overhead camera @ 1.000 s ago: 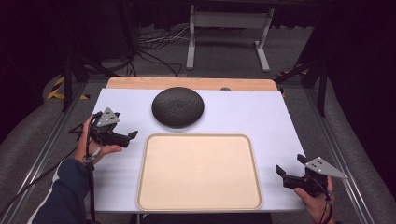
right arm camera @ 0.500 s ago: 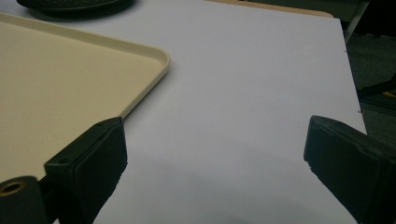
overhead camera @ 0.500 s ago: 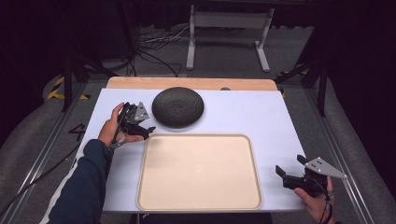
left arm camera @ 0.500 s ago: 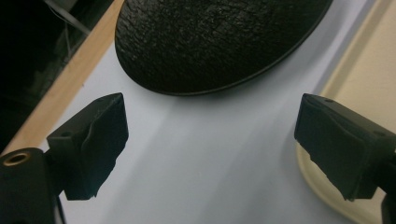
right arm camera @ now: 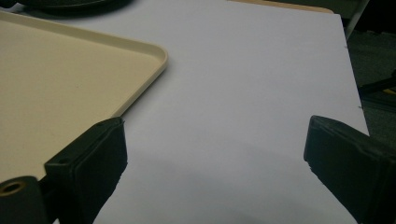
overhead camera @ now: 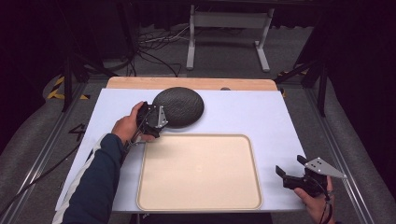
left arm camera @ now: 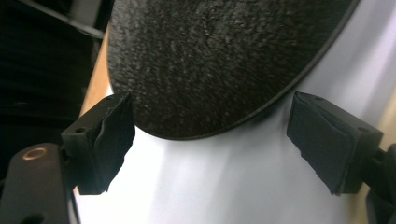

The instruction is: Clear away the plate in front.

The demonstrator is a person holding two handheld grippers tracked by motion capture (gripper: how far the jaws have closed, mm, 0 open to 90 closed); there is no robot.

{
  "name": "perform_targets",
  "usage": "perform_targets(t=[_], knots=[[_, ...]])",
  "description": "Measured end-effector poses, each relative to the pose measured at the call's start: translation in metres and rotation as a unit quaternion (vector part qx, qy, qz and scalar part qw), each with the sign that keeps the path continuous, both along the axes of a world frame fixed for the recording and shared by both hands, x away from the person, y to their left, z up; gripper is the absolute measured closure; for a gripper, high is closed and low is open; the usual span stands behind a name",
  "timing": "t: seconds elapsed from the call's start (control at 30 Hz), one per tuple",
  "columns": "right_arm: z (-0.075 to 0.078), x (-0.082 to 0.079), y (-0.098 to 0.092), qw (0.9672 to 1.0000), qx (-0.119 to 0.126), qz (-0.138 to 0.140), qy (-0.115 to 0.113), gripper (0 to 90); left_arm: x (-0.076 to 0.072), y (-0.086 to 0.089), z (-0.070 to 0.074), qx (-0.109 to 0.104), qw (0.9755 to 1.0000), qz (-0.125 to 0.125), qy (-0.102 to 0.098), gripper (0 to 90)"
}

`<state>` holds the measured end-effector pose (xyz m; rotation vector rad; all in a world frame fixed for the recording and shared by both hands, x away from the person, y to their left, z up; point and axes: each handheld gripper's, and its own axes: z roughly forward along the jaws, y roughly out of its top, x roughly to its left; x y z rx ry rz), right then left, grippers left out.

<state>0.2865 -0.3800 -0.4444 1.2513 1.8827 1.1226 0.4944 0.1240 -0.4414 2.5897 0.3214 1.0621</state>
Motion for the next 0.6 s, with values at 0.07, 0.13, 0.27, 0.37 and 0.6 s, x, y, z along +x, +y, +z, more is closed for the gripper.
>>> perform_targets(t=[0.07,0.13,0.27,0.37,0.6], knots=[[0.0,0.0,0.0,1.0,-0.002,0.001,0.0,6.6,0.0,-0.004,-0.002,0.008,0.9999,-0.004,-0.006,19.0],[0.0,0.0,0.001,1.0,-0.002,0.002,-0.001,6.6,0.0,-0.009,-0.005,0.022,0.9995,-0.005,-0.02,20.4],[-0.001,0.0,0.001,1.0,-0.004,0.002,0.0,6.6,-0.002,-0.019,-0.011,0.044,0.998,-0.006,-0.046,22.1],[-0.001,0.001,0.001,1.0,-0.003,0.004,0.0,6.7,-0.003,-0.025,-0.013,0.071,0.9952,-0.012,-0.066,24.2],[-0.001,0.0,0.002,1.0,-0.004,0.005,0.001,6.7,-0.008,-0.035,-0.019,0.117,0.9909,-0.039,-0.055,54.5]])
